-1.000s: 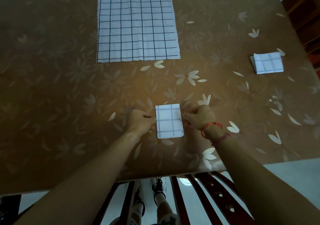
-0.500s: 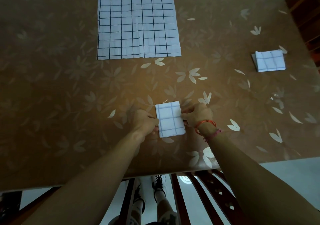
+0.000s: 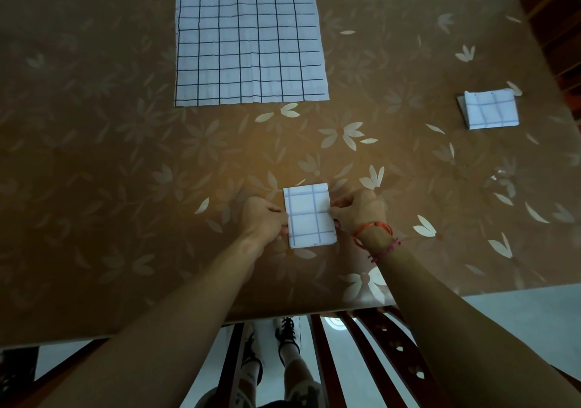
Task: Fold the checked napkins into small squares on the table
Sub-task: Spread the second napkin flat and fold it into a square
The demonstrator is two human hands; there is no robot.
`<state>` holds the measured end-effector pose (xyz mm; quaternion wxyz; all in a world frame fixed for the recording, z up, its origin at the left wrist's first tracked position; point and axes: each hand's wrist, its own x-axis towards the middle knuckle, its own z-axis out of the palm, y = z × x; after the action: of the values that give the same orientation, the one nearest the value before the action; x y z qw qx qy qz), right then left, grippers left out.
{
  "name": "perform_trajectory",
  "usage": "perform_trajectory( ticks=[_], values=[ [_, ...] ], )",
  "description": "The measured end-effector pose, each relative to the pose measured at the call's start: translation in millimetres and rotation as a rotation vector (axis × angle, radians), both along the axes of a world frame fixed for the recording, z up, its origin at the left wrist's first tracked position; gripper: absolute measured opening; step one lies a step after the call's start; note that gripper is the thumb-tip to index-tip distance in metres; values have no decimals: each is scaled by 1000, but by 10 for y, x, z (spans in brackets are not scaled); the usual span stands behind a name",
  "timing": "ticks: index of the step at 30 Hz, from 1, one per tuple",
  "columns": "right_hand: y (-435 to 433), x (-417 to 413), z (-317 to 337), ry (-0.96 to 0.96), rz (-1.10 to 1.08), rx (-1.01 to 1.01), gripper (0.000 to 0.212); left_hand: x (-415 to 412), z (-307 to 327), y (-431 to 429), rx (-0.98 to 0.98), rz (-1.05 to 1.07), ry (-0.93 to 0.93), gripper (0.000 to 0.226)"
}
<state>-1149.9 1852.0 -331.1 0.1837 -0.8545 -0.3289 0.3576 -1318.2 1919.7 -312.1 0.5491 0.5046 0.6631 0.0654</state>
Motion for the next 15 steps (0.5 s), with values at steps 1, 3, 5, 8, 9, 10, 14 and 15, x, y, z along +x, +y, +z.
perform_trajectory(
  ticks=[1,3,5,8,9,10,14,15],
  values=[
    [16,-7,5,-24,11,16,24,-2,4,-2,4,-3,1,5],
    [10,-9,-30,-21,2,-4,23,-4,10,-4,10,-11,5,5],
    [15,-8,-47,-25,6,-15,22,-10,12,-7,15,-17,11,6],
    [-4,-9,-37,-43,-8,-1,20,-14,9,-11,21,-18,17,7],
    [-11,-8,-51,-46,-8,2,20,-13,7,-14,24,-21,19,7],
    [-17,-19,-48,-34,-11,-13,21,-10,2,-15,28,-23,20,7],
    [-1,-13,-70,-32,-17,5,19,-3,0,-28,63,-48,36,8],
    [2,-7,-83,-33,-15,11,19,0,1,-29,72,-54,42,8]
  ],
)
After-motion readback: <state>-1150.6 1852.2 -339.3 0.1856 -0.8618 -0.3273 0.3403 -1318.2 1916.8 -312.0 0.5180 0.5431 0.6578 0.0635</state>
